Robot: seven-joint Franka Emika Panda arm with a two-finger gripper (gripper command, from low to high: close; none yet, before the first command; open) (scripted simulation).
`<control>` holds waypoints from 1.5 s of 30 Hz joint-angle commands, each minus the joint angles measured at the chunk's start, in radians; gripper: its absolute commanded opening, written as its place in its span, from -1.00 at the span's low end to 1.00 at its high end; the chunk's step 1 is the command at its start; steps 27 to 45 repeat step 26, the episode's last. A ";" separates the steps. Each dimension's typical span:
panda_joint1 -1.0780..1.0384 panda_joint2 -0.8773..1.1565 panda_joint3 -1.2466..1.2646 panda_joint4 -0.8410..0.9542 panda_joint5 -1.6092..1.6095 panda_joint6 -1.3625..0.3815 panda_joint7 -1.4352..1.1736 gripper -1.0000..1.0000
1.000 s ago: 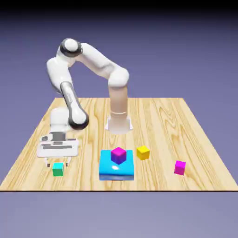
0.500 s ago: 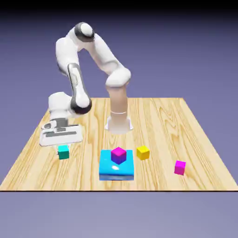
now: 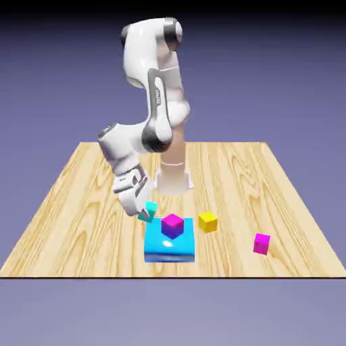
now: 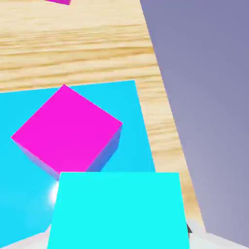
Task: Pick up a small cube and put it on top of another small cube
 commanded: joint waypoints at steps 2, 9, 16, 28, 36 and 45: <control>0.004 0.061 0.051 0.004 0.041 -0.085 -0.088 -1.00; 0.058 0.223 0.150 0.005 0.133 -0.322 -0.393 -1.00; 0.122 0.322 0.202 -0.003 0.179 -0.494 -0.644 -1.00; 0.021 0.479 0.404 -0.027 0.389 -0.463 -0.776 1.00; 0.021 0.479 0.404 -0.027 0.389 -0.463 -0.776 1.00; 0.021 0.479 0.404 -0.027 0.389 -0.463 -0.776 1.00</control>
